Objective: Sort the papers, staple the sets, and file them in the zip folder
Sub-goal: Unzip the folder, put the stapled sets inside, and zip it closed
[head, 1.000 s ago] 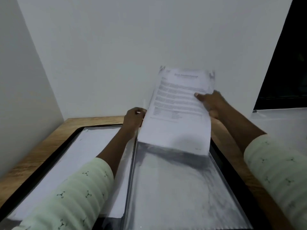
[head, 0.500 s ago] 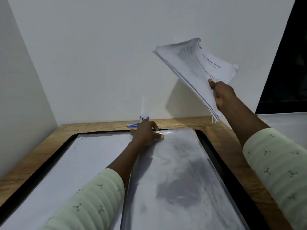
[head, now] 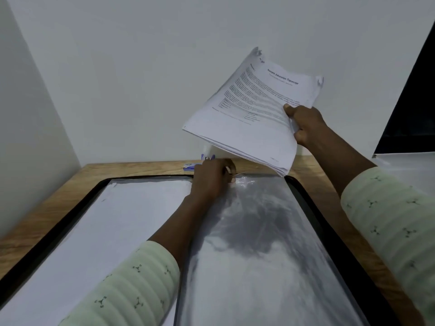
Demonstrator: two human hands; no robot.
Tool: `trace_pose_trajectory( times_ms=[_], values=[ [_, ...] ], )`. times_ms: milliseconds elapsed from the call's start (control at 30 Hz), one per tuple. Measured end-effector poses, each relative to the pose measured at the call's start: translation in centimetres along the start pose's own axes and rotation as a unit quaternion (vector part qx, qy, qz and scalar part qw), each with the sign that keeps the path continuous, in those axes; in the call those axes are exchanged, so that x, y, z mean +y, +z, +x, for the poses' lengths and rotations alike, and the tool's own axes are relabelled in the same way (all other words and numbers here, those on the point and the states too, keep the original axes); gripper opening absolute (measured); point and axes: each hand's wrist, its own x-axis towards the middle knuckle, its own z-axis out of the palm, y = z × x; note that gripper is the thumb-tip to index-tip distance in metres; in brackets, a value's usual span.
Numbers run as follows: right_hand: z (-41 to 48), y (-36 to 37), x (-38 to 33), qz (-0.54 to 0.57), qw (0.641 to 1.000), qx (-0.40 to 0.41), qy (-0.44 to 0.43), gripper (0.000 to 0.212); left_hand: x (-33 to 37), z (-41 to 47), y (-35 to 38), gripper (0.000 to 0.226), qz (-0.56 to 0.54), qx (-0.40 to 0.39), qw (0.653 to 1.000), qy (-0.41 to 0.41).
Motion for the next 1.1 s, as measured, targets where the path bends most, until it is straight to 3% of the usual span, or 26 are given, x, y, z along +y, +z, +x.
trace_pose_trajectory(
  times_ms=[67, 200, 333, 500, 733, 800, 900, 1000, 1100],
  values=[
    [0.2, 0.3, -0.4, 0.003, 1.0, 0.003, -0.019, 0.024, -0.1, 0.1, 0.2, 0.026, -0.022, -0.009, 1.0, 0.014],
    [0.0, 0.5, -1.3, -0.002, 0.999, 0.013, -0.044, 0.016, 0.7, 0.1, 0.4, 0.017, -0.09, -0.041, 0.994, 0.053],
    [0.0, 0.6, -1.4, -0.013, 0.999, 0.009, -0.039, 0.019, 0.4, 0.1, 0.5, 0.049, 0.044, -0.076, 0.996, -0.026],
    [0.1, 0.7, -0.4, -0.017, 1.0, -0.003, -0.016, 0.018, 0.5, 0.4, 0.1, 0.02, 0.006, -0.043, 0.995, -0.087],
    [0.7, 1.6, 0.3, -0.018, 1.0, -0.013, -0.005, 0.013, 0.7, 0.6, 0.1, 0.022, -0.012, -0.047, 0.997, -0.057],
    [0.6, 1.7, 0.2, -0.015, 1.0, -0.009, -0.026, 0.013, 0.9, 0.8, 0.3, 0.017, 0.001, -0.047, 0.999, -0.02],
    [0.9, 1.8, 0.2, -0.01, 0.992, 0.028, -0.124, 0.015, 0.6, 1.1, 0.6, 0.014, -0.071, -0.066, 0.995, 0.031],
    [1.0, 1.9, -0.3, -0.012, 0.975, 0.081, -0.208, 0.03, 1.1, 0.8, 0.3, 0.018, -0.075, -0.079, 0.993, 0.038],
    [1.1, 2.5, -1.2, 0.001, 0.964, 0.095, -0.248, 0.031, 1.2, 0.6, 0.2, 0.024, -0.086, -0.057, 0.994, 0.044]
  ],
)
